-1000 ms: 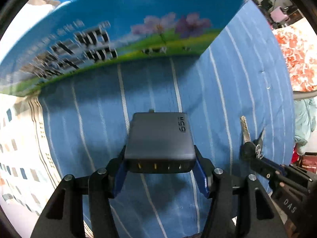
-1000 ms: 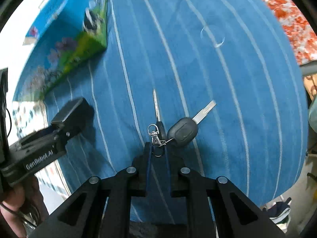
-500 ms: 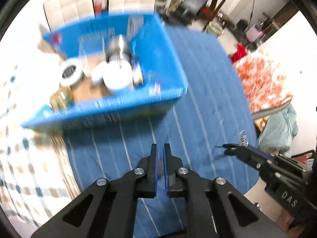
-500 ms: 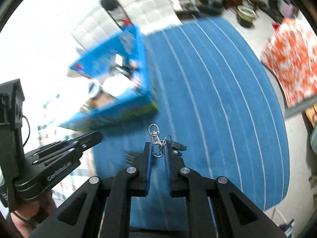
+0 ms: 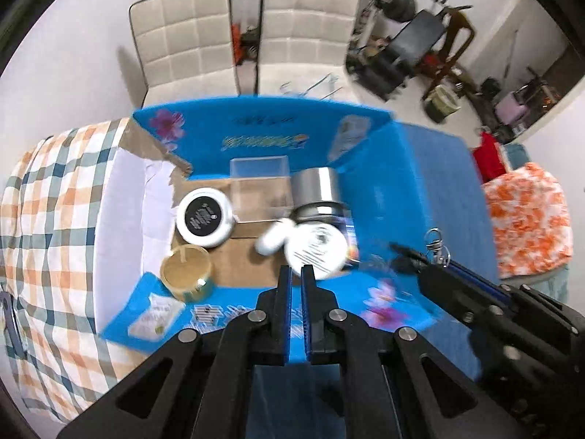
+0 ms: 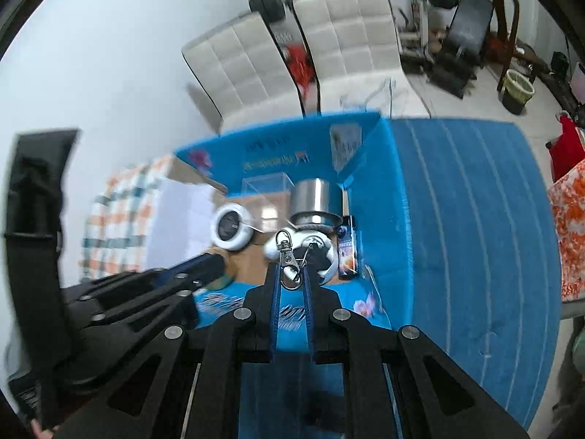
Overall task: Organize rigid objects
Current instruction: 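Carry the keys into the box and open the right tool while the left tool carries the charger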
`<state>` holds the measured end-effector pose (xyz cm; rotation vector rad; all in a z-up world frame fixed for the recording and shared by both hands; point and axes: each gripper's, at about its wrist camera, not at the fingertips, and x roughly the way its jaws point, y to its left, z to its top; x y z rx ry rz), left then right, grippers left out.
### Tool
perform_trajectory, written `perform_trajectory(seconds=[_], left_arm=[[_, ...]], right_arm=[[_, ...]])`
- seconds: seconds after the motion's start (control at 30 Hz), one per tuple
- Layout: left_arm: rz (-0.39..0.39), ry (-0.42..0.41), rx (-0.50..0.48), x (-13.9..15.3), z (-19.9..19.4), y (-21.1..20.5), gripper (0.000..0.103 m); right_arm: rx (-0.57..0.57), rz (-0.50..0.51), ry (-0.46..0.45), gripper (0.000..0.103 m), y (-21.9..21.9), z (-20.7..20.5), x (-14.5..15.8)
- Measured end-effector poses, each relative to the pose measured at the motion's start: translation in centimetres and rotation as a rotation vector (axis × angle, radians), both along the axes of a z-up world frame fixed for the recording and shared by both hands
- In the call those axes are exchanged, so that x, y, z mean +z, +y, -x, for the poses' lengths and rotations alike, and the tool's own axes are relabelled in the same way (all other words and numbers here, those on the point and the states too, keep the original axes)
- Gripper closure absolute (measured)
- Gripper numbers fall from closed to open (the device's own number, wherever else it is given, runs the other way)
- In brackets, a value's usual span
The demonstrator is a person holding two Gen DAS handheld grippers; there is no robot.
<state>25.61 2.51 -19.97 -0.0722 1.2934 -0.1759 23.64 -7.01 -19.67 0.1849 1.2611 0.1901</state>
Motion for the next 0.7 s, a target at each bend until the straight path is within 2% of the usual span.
perform_trajectory(seconds=[0.13, 0.27, 0.4, 0.7], left_arm=[[-0.014, 0.064, 0.017, -3.3, -1.1, 0.7, 0.100], [-0.035, 0.100, 0.030, -5.5, -1.3, 1.2, 0.100], [-0.056, 0.115, 0.031, -6.3, -1.1, 1.3, 0.100], [-0.080, 0.143, 0.037, -7.4, -0.7, 1.5, 0.100]], right_arm=[[0.000, 0.043, 0.072, 0.090, 0.2, -1.0, -4.7], [-0.016, 0.084, 0.122, 0.090, 0.1, -1.7, -7.9], [-0.024, 0.126, 0.158, 0.090, -0.1, -2.1, -9.7], [-0.016, 0.205, 0.186, 0.089, 0.2, -3.1, -11.4]])
